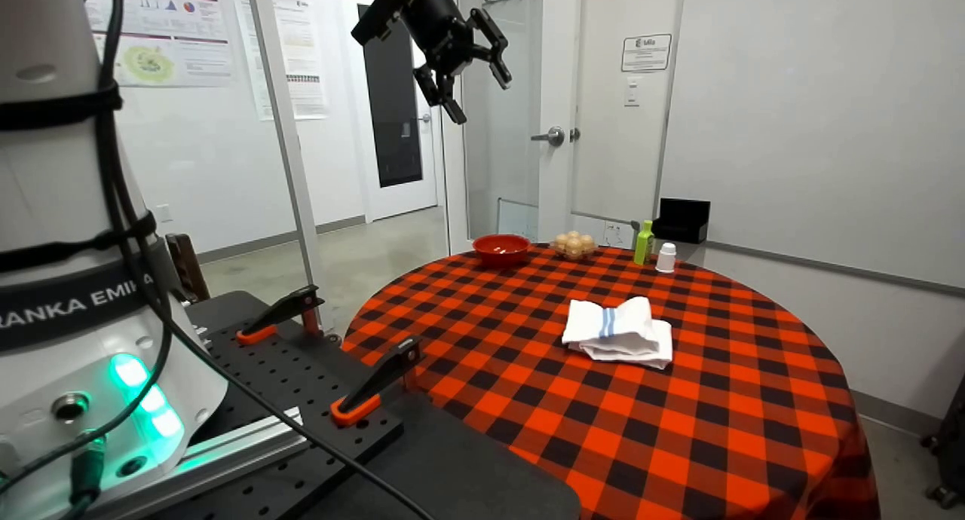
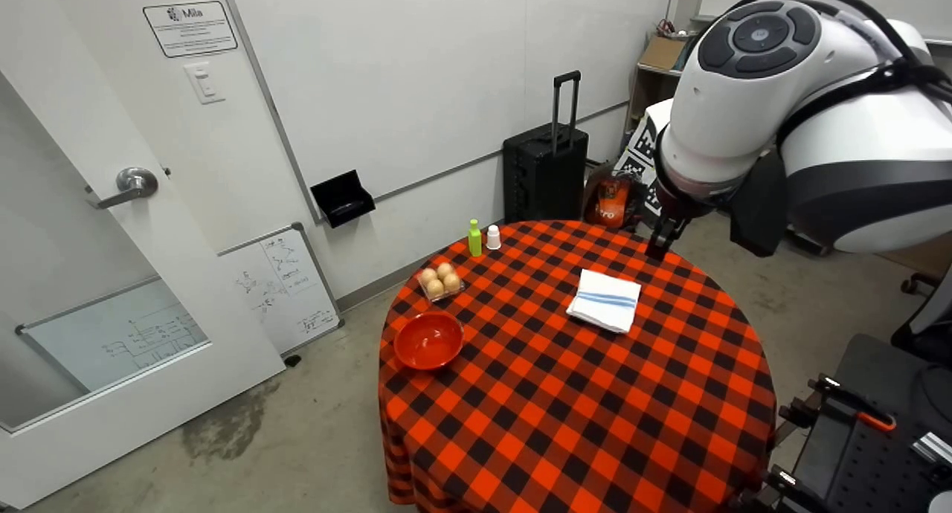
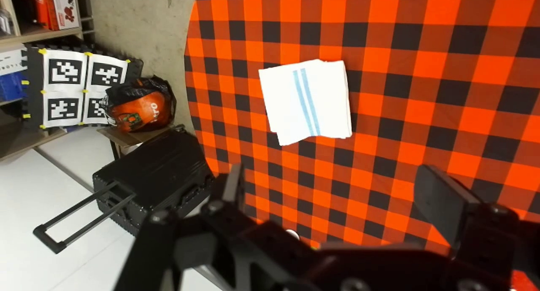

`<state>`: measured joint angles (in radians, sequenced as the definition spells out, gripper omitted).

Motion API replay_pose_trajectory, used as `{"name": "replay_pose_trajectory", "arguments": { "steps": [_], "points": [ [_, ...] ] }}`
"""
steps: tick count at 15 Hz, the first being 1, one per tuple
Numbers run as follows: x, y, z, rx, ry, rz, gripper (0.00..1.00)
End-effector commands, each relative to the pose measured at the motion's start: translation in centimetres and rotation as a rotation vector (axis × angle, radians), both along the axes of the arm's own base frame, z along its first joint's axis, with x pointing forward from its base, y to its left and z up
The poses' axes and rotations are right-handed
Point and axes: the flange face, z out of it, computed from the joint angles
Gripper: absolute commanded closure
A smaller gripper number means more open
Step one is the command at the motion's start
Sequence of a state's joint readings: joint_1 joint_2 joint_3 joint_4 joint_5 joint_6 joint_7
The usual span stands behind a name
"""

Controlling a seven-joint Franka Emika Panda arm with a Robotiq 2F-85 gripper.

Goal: Straighten the towel

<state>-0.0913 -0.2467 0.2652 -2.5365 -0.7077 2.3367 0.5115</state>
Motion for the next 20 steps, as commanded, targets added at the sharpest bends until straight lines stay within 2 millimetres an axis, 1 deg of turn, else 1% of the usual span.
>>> {"name": "replay_pose_trajectory", "arguments": {
  "steps": [1, 3, 5, 6, 10, 12, 14, 17, 20],
  "points": [
    [-0.3, 0.5, 0.5, 0.0, -0.018, 0.01, 0.0],
    [0.2, 1.0, 0.0, 0.002, 0.002, 0.01, 0.0],
    [1.3, 1.2, -1.0, 0.004, 0.017, 0.013, 0.0],
    [1.8, 1.1, -1.3, -0.031, 0.009, -0.011, 0.0],
    [4.3, 0.3, -3.6, -0.058, 0.046, -0.038, 0.0],
    [5.8, -0.1, -4.7, -0.037, 0.066, -0.045, 0.0],
    [7.6, -0.7, -6.0, 0.022, 0.087, -0.029, 0.0],
    [10.3, -2.2, -9.2, 0.065, 0.11, -0.039, 0.0],
    [12.6, -3.5, -12.9, 0.054, 0.123, -0.054, 0.0]
  ]
}}
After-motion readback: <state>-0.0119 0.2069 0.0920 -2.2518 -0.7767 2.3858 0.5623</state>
